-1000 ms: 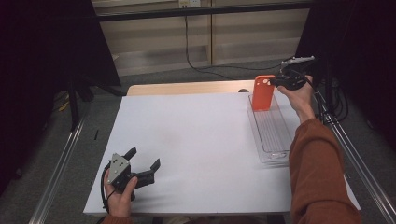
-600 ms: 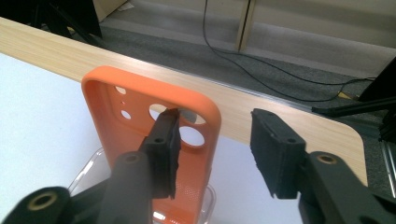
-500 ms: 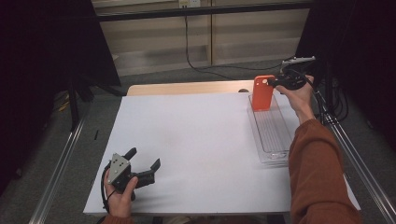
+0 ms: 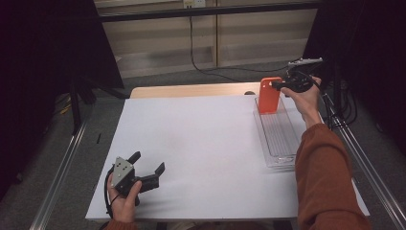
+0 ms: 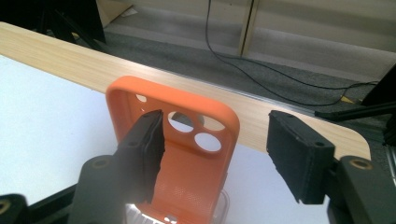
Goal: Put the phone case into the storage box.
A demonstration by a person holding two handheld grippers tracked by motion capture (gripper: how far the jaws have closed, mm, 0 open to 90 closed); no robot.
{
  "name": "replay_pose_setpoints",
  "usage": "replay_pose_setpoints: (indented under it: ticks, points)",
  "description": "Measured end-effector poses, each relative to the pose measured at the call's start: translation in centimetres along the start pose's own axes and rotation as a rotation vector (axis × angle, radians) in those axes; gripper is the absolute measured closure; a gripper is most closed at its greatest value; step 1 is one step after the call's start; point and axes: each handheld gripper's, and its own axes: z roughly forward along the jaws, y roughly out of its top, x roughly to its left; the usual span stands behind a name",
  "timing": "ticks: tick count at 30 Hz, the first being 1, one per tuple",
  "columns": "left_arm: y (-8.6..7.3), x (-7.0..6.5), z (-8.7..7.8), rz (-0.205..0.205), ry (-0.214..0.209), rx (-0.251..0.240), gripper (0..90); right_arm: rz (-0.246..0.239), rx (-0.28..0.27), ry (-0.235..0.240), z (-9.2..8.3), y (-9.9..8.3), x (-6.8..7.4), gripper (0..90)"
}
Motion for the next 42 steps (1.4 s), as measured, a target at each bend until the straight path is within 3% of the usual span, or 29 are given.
replay_pose_setpoints:
  ticks: [8, 13, 23, 25, 34, 37, 39, 42]
  points:
    - [0.0, 0.1, -0.1, -0.008, 0.005, -0.008, 2.6, 0.021, -0.021, 0.006, -0.9, 0.2, 0.6, 23.9]
    - [0.0, 0.0, -0.1, 0.001, 0.0, -0.006, 2.6, 0.005, -0.012, -0.025, -0.9, 0.3, 0.9, 17.8]
    - [0.0, 0.0, 0.0, -0.002, 0.001, -0.002, 2.6, 0.063, -0.019, -0.015, -0.8, -0.1, 1.1, 6.9]
    - [0.0, 0.0, 0.1, 0.0, 0.0, -0.002, 2.6, 0.068, -0.049, -0.008, -0.9, -0.3, 1.1, 5.3]
    - [-0.1, 0.1, -0.3, -0.006, 0.013, -0.009, 2.6, 0.103, -0.084, 0.01, -1.9, -1.0, 1.3, 5.2]
    - [0.0, -0.1, -0.5, -0.011, 0.008, -0.013, 2.6, 0.092, -0.1, -0.033, -2.0, -1.4, 1.6, 6.8]
    - [0.1, -0.2, -0.7, 0.001, 0.007, -0.021, 2.6, 0.09, -0.119, -0.025, -2.3, -1.6, 1.8, 5.6]
    - [0.1, -0.3, -0.7, 0.004, 0.003, -0.028, 2.6, 0.101, -0.172, -0.056, -2.8, -2.0, 2.2, 3.5]
